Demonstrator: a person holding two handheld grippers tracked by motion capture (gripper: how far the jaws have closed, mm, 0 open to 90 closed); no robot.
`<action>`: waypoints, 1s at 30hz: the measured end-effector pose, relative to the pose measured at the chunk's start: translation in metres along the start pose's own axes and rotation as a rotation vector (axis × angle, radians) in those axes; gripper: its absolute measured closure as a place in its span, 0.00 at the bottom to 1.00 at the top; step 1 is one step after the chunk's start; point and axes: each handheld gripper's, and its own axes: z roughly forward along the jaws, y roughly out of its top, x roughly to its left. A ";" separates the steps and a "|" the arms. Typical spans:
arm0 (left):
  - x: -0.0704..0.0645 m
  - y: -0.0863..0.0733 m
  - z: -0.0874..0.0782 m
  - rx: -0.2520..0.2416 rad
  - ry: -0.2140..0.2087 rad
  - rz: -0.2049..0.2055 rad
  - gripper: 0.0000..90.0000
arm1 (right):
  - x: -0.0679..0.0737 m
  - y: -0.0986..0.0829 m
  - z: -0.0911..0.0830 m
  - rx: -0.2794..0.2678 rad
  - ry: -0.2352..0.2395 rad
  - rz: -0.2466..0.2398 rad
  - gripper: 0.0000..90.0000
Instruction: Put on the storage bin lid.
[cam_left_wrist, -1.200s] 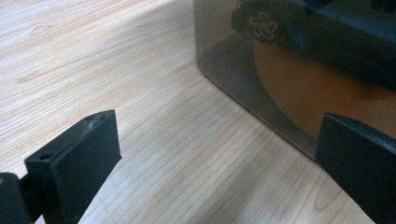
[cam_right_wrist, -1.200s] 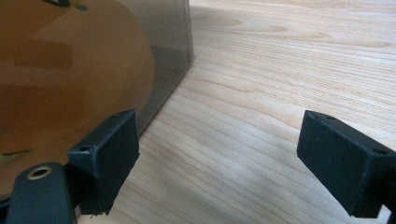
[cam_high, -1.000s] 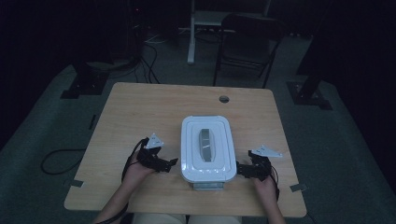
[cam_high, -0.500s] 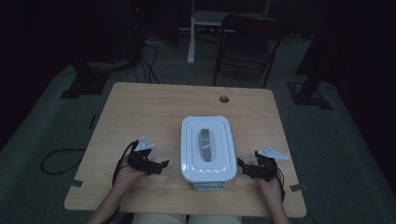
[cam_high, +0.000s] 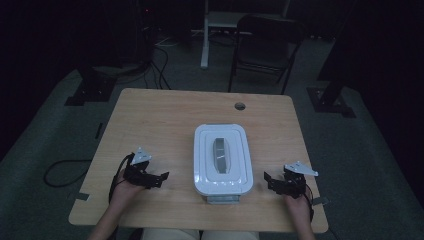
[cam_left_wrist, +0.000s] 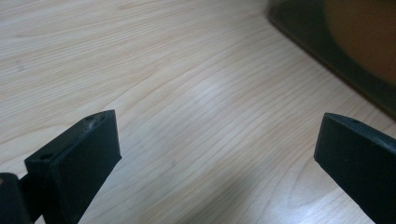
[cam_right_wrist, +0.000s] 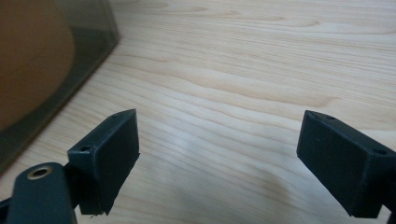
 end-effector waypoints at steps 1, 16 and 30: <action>0.001 -0.002 -0.001 -0.001 0.004 -0.007 0.01 | -0.002 -0.001 -0.001 0.002 -0.006 -0.001 0.14; 0.024 -0.022 -0.020 -0.004 0.073 -0.069 0.01 | -0.028 -0.017 -0.018 0.012 -0.114 0.073 0.14; 0.047 -0.054 -0.043 0.010 0.222 -0.204 0.01 | -0.034 -0.020 -0.020 0.072 -0.217 0.093 0.14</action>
